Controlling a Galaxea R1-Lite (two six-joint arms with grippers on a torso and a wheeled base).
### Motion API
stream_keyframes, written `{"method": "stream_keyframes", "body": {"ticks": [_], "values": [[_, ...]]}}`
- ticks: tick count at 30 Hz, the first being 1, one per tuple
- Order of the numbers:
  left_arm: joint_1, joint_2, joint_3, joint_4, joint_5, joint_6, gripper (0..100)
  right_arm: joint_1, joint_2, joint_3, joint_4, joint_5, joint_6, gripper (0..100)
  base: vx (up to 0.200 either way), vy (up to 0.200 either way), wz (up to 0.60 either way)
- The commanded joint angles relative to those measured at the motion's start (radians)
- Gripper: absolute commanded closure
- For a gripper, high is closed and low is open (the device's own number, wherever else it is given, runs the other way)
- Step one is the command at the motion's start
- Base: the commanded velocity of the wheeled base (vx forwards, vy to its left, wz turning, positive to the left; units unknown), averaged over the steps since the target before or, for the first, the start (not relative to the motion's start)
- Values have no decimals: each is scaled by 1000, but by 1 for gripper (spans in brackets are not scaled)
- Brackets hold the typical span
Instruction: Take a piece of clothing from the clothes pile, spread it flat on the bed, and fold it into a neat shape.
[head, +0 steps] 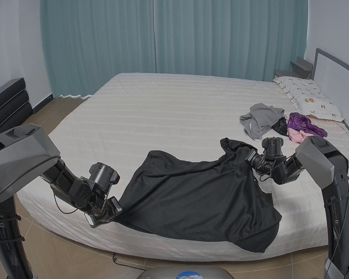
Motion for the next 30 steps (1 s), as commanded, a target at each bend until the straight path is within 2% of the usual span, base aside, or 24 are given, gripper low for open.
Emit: {"method": "stream_keyframes", "body": {"ticks": [1,7,13,17,20,21,26,30], "values": [[-4,14,-22,6,-1,-2,100,-12,-41,-79,-10,-11,6,100,0,0,0],[-14,46,-62,11,-1,-6,100,-5,-42,-249,-33,-57,26,100,0,0,0],[-27,58,-82,11,-1,-8,100,1,-7,-429,-14,-63,9,100,0,0,0],[-38,70,-91,11,-1,-8,100,7,48,-438,35,-63,-52,100,0,0,0],[-44,73,-93,8,-1,-8,100,7,97,-422,36,-77,-63,100,0,0,0],[-44,73,-93,6,-2,-8,0,7,100,-421,38,-78,-64,0,0,0,0],[-44,78,-119,11,-1,-25,0,6,93,-343,41,-72,-67,0,0,0,0],[-44,70,-123,11,-1,-34,0,-3,7,-215,32,-60,-40,0,0,0,0]]}}
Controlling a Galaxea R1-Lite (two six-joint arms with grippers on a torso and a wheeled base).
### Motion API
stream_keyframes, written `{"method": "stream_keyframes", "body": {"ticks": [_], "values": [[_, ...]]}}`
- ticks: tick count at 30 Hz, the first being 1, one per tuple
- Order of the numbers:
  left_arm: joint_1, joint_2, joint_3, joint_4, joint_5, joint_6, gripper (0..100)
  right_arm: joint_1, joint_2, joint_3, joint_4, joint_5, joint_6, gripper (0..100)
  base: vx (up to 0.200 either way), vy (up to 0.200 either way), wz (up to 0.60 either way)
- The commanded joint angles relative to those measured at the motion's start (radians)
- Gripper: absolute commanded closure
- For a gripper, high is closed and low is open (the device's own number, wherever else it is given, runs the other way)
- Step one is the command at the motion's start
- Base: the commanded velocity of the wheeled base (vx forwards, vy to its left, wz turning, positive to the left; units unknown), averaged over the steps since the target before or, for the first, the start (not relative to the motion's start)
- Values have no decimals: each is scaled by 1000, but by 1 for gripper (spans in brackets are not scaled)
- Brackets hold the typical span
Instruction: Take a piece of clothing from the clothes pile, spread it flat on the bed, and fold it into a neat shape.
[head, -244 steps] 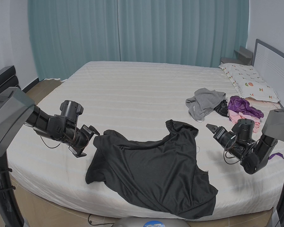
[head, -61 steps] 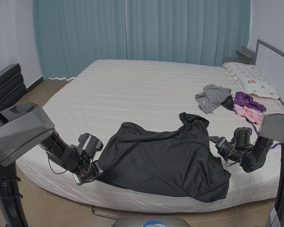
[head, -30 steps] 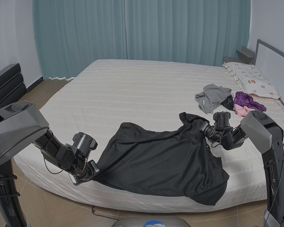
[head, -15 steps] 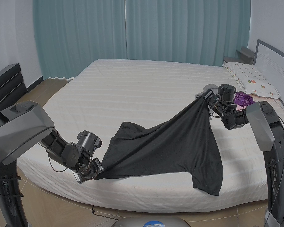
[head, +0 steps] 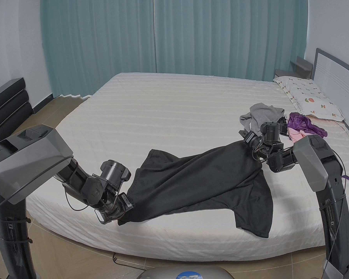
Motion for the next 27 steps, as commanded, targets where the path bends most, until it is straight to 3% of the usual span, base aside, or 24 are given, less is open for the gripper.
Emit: {"method": "stream_keyframes", "body": {"ticks": [1,7,10,11,13,20,27], "values": [[0,-1,-9,-1,1,-6,0,-10,-86,127,-6,16,25,0,0,0,0],[8,-36,3,-12,-1,-6,0,-36,-294,503,-124,171,81,0,0,0,0],[13,-37,-3,-12,-4,-7,0,-36,-322,577,-172,176,82,0,0,0,0],[17,-40,-9,-9,-13,-20,0,-31,-366,713,-265,176,93,0,0,0,0],[14,-47,-9,-8,-13,-49,0,-28,-399,805,-316,176,97,0,0,0,0],[5,-76,1,2,-15,-63,0,-17,-489,1014,-391,167,162,0,0,0,0],[-4,-91,7,8,-15,-63,0,-11,-535,1147,-471,167,168,0,0,-200,0]]}}
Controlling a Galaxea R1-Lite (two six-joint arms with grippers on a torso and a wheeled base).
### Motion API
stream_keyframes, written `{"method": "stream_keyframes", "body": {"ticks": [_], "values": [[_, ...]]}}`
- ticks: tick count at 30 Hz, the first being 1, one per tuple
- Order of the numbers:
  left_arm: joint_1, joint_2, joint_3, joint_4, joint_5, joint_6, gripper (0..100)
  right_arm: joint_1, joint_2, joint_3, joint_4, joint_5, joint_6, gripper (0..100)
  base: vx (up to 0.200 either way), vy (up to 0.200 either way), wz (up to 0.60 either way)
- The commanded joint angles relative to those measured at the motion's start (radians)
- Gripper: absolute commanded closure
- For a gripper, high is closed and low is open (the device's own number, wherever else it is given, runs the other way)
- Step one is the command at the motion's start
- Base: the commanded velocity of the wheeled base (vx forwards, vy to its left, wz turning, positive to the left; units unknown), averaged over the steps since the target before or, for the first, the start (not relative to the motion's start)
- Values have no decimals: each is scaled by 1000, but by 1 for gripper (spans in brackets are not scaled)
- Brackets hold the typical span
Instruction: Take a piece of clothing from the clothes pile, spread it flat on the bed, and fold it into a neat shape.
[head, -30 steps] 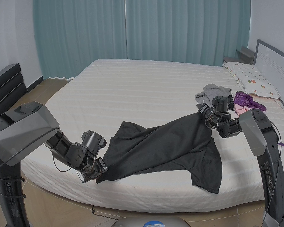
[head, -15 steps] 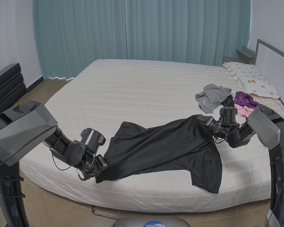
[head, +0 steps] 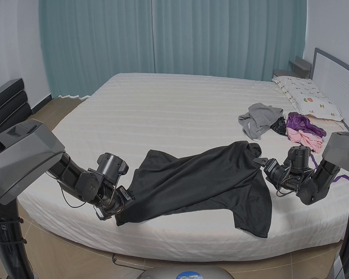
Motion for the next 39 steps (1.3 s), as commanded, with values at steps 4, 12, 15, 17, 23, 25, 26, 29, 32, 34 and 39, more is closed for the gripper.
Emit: {"method": "stream_keyframes", "body": {"ticks": [4,12,15,17,23,25,26,29,32,34,39], "values": [[-11,-33,6,18,-1,-5,0,4,-87,126,-76,2,13,0,0,-100,0],[-20,-36,5,18,1,-13,0,8,-75,141,-79,6,13,0,0,0,0],[-20,-37,8,17,2,-25,0,13,-66,143,-79,8,15,0,0,0,0],[-20,-37,8,17,2,-26,0,14,-58,143,-81,6,15,0,0,0,0],[-18,-48,-1,18,1,-28,0,30,-55,147,-81,5,24,0,100,0,0],[-18,-48,-3,18,1,-28,0,42,-56,155,-86,5,27,0,200,0,0],[-18,-48,-4,18,1,-28,0,43,-56,155,-87,5,27,0,200,0,0],[-18,-46,-7,17,-1,-23,0,53,-50,169,-106,5,27,0,200,0,0],[-20,-43,-14,15,1,-19,0,57,-36,178,-125,3,27,0,0,0,0],[-18,-40,-29,17,1,-19,0,62,-35,184,-130,3,27,0,0,0,0],[-12,-36,-63,18,-1,-20,0,62,-26,186,-132,3,27,0,0,0,0]]}}
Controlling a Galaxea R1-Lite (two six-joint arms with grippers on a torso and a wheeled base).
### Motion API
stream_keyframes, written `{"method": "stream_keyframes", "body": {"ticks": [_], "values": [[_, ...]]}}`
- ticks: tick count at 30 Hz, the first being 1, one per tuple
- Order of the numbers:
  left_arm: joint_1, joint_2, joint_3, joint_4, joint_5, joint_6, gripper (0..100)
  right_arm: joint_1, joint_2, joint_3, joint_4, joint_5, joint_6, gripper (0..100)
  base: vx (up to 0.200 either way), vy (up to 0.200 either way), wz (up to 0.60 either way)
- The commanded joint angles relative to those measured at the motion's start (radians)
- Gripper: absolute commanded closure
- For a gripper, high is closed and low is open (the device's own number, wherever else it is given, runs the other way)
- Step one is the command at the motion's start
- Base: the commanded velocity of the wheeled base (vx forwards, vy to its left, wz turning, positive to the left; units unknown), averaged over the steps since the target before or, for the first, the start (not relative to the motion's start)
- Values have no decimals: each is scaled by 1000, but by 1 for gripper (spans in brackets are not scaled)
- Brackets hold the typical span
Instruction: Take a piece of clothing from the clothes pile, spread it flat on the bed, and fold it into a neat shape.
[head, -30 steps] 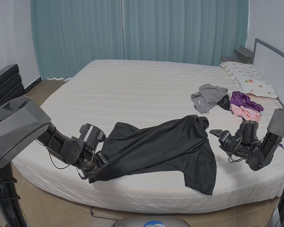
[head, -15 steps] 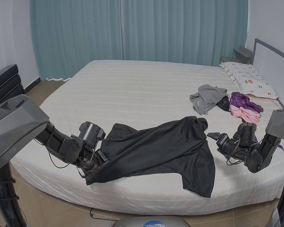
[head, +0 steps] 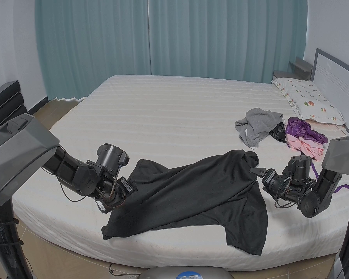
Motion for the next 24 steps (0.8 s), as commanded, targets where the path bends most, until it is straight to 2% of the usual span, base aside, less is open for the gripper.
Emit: {"method": "stream_keyframes", "body": {"ticks": [1,20,24], "values": [[3,6,-21,0,0,-1,0,2,13,5,0,0,0,0,0,0,0],[3,-2,-21,-3,0,-32,0,5,11,27,-1,0,2,0,0,0,0],[5,-3,-22,-1,0,-32,0,5,11,30,-1,0,3,0,200,0,0]]}}
